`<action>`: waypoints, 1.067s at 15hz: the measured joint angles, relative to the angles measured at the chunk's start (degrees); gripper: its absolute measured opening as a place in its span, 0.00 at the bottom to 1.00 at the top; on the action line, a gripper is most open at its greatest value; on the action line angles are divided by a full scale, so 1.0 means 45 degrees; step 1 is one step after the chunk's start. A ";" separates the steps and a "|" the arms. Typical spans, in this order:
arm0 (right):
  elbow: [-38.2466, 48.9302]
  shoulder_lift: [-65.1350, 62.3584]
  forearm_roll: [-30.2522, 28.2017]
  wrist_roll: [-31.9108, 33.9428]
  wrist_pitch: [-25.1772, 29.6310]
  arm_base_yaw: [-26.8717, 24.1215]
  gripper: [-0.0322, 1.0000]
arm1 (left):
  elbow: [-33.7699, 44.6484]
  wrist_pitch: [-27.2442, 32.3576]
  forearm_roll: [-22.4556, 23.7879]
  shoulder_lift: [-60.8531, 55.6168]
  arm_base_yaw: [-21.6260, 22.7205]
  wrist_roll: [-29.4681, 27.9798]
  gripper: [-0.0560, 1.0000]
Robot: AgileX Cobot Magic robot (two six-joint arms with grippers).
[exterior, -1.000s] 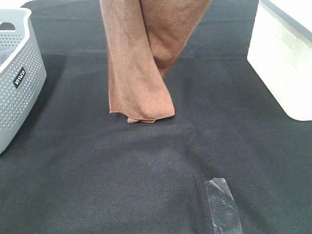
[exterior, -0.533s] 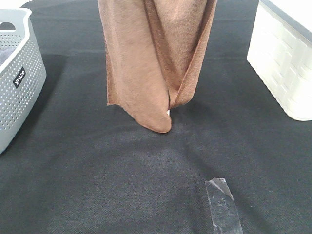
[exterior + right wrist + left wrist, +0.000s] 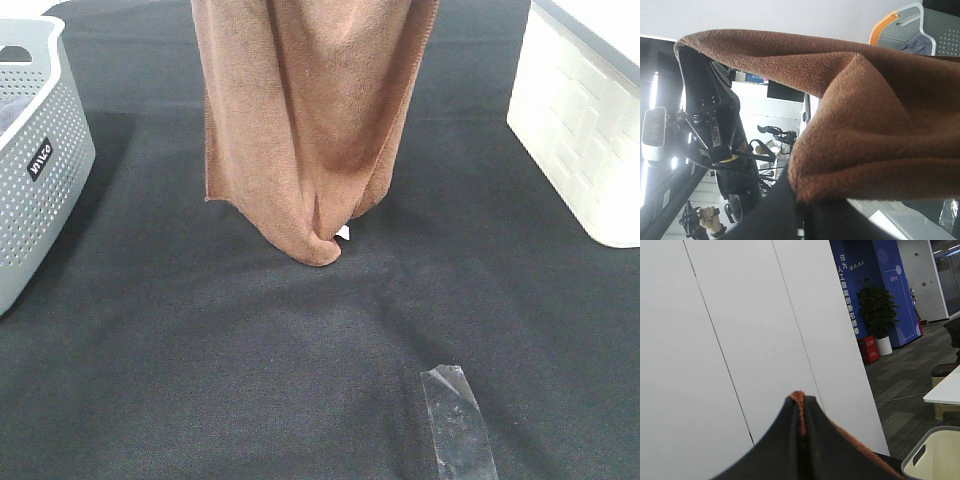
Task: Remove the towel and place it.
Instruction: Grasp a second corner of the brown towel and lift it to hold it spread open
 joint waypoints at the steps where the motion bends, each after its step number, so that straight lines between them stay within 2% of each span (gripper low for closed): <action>1: 0.0000 0.0000 0.0000 0.0000 -0.0013 0.0000 0.03 | 0.0000 0.0000 0.0000 0.0000 0.0000 0.0000 0.05; 2: 0.0000 0.0000 -0.0013 0.0000 -0.0420 0.0000 0.03 | 0.0000 0.0000 0.0000 0.0000 0.0000 0.0000 0.05; 6: 0.0000 0.0000 -0.0013 0.0000 -0.3540 0.0013 0.03 | 0.0000 0.0000 0.0000 0.0000 0.0000 0.0000 0.05; 8: 0.0000 0.0000 -0.0420 0.0000 -0.4864 0.0013 0.03 | 0.0000 0.0000 0.0000 0.0000 0.0000 0.0000 0.05; 10: 0.0000 0.0000 -0.0573 0.0013 -0.5399 0.0013 0.03 | 0.0000 0.0000 0.0000 0.0000 0.0000 0.0000 0.05; 12: 0.0000 0.0000 -0.0573 0.0407 -0.5424 0.0013 0.03 | 0.0000 0.0242 0.0000 0.0000 0.0000 0.0000 0.05; 14: 0.0000 0.0000 -0.0242 0.2725 -0.5284 0.0013 0.03 | 0.0000 0.1311 -0.0013 0.0000 0.0000 0.0000 0.05; 16: 0.0166 0.0051 0.1019 0.7016 -0.4265 0.0013 0.03 | 0.0000 0.2165 -0.0013 0.0000 0.0000 0.0000 0.05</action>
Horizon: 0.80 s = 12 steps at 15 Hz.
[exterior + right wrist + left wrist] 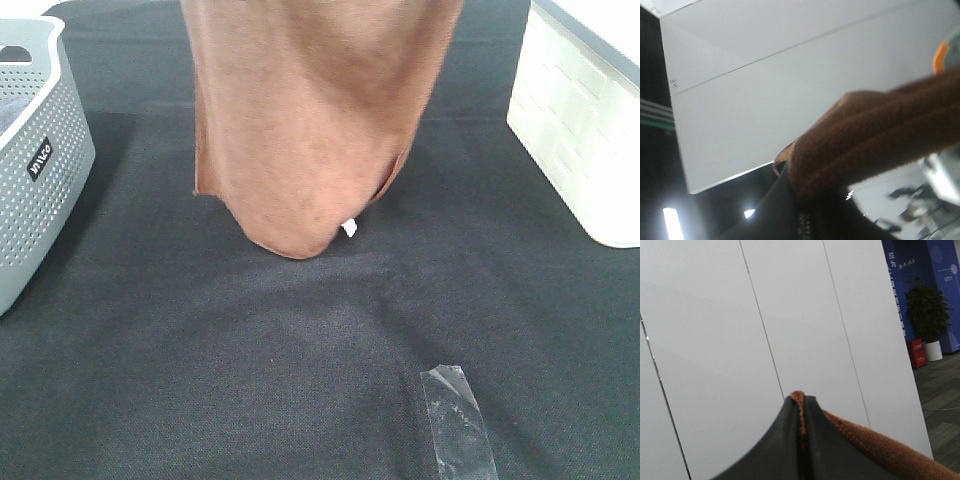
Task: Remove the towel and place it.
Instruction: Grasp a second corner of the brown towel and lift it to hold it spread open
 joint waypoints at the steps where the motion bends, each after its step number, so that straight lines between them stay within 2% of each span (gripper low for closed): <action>1: 0.0140 0.0102 0.0446 0.3960 0.0586 0.0000 0.03 | 0.0000 0.0127 0.0000 0.0000 0.0000 0.0000 0.05; 3: 0.0178 0.0204 0.0509 0.7690 0.0624 0.0000 0.03 | 0.0000 0.0204 0.0000 0.0000 0.0000 0.0000 0.05; 5: 0.0178 0.0216 0.0598 1.1319 0.0064 0.0000 0.03 | 0.0000 0.0980 0.0000 0.0000 0.0000 0.0000 0.05; 7: 0.0178 0.0216 0.0637 1.4808 -0.0471 0.0000 0.03 | 0.0000 0.2954 -0.0115 0.0000 0.0000 0.0000 0.05; 8: 0.0178 0.0216 0.0637 1.5979 -0.0688 0.0000 0.03 | 0.0000 0.4113 -0.0497 0.0000 0.0000 0.0000 0.05; 9: 0.0178 0.0216 0.0637 1.6514 -0.0828 0.0000 0.03 | 0.0000 0.5029 -0.1350 0.0000 0.0000 0.0000 0.05; 10: 0.0178 0.0216 0.0637 1.6578 -0.0993 0.0025 0.03 | 0.0115 0.5233 -0.2317 0.0000 0.0000 0.0178 0.05; 12: 0.0178 0.0216 0.0637 1.6565 -0.2075 0.0025 0.03 | 0.0649 0.4864 -0.3718 0.0000 0.0000 0.1553 0.05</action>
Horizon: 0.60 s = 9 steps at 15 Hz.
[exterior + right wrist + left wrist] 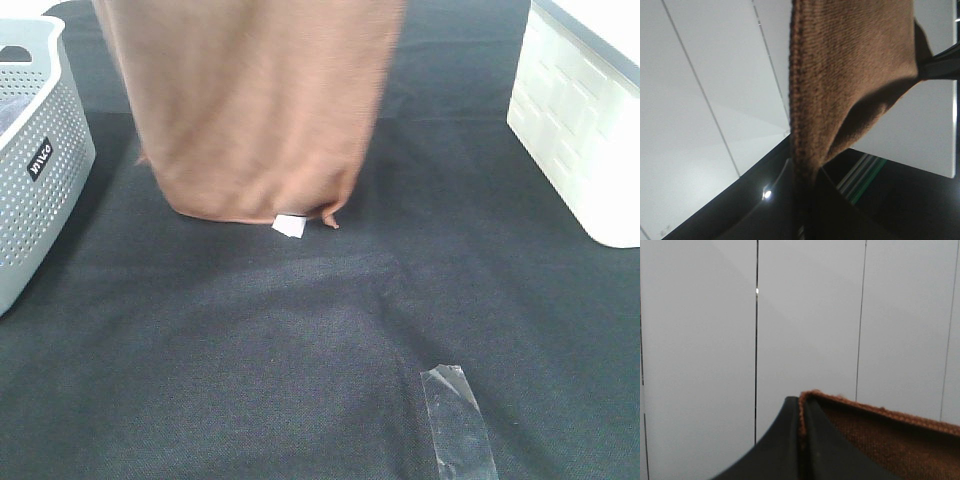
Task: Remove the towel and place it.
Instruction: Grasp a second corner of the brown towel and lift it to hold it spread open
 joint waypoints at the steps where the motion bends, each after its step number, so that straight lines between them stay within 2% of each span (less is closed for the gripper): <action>1: 0.0000 0.0013 0.0000 -0.0013 -0.0598 0.0000 0.03 | 0.0306 -0.0395 -0.0535 0.0000 0.0000 0.0751 0.05; 3: 0.0000 0.0013 0.0025 -0.0293 -0.1324 0.0000 0.03 | 0.0828 -0.0573 -0.1490 0.0000 0.0000 0.1859 0.05; 5: 0.0000 0.0013 0.0025 -0.0357 -0.1362 0.0000 0.03 | 0.0917 -0.0573 -0.1795 0.0064 0.0000 0.2610 0.05; 9: 0.0013 0.0229 -0.0127 -0.0357 -0.1528 0.0000 0.03 | 0.0917 -0.0560 -0.2470 0.0216 0.0000 0.2865 0.05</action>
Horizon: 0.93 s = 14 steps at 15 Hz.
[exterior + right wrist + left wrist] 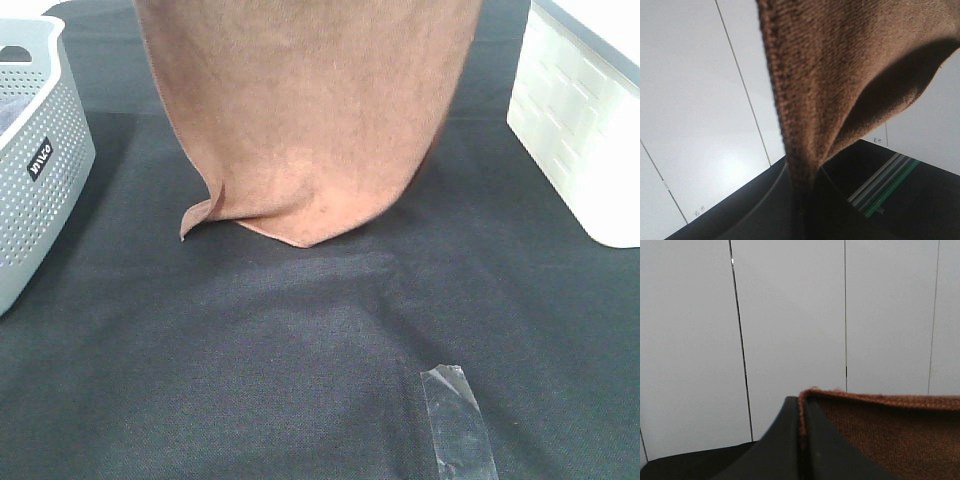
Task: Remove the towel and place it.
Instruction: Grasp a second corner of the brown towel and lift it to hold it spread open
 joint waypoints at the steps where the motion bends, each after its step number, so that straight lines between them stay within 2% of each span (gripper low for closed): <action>1: -0.0025 0.0038 0.0115 -0.0191 -0.0433 0.0000 0.03 | -0.0102 0.0000 -0.0051 0.0038 0.0000 0.0242 0.05; 2: -0.0089 0.0064 0.0382 -0.0637 -0.1057 0.0000 0.03 | -0.0357 -0.0051 -0.0076 0.0153 0.0000 0.0611 0.05; 3: -0.0509 0.0242 0.0738 -0.1362 -0.1872 0.0000 0.03 | -0.1375 -0.0216 -0.0344 0.0662 -0.0038 0.1159 0.05; 7: -0.1974 0.1744 0.0828 -0.1999 -0.3094 0.0000 0.03 | -0.3782 -0.0318 -0.0560 0.2814 -0.0051 0.1235 0.05; 8: -0.1974 0.1744 0.0828 -0.1999 -0.3094 0.0000 0.03 | -0.3782 -0.0318 -0.0560 0.2814 -0.0051 0.1235 0.05; 9: -0.3756 0.2890 0.0828 -0.2012 -0.3565 0.0000 0.03 | -0.5539 -0.1044 -0.0688 0.4074 0.0242 0.1235 0.05; 10: -0.3756 0.2890 0.0828 -0.2012 -0.3565 0.0000 0.03 | -0.5539 -0.1044 -0.0688 0.4074 0.0242 0.1235 0.05; 11: -0.6162 0.4202 0.0828 -0.2012 -0.3527 0.0076 0.03 | -0.7181 -0.2024 -0.1070 0.4927 0.0828 0.1235 0.05; 12: -0.6162 0.4202 0.0828 -0.2012 -0.3527 0.0076 0.03 | -0.7181 -0.2024 -0.1070 0.4927 0.0828 0.1235 0.05; 14: -0.8480 0.5590 0.0853 -0.2012 -0.3387 0.0242 0.03 | -0.8072 -0.3183 -0.1693 0.5526 0.1541 0.1235 0.05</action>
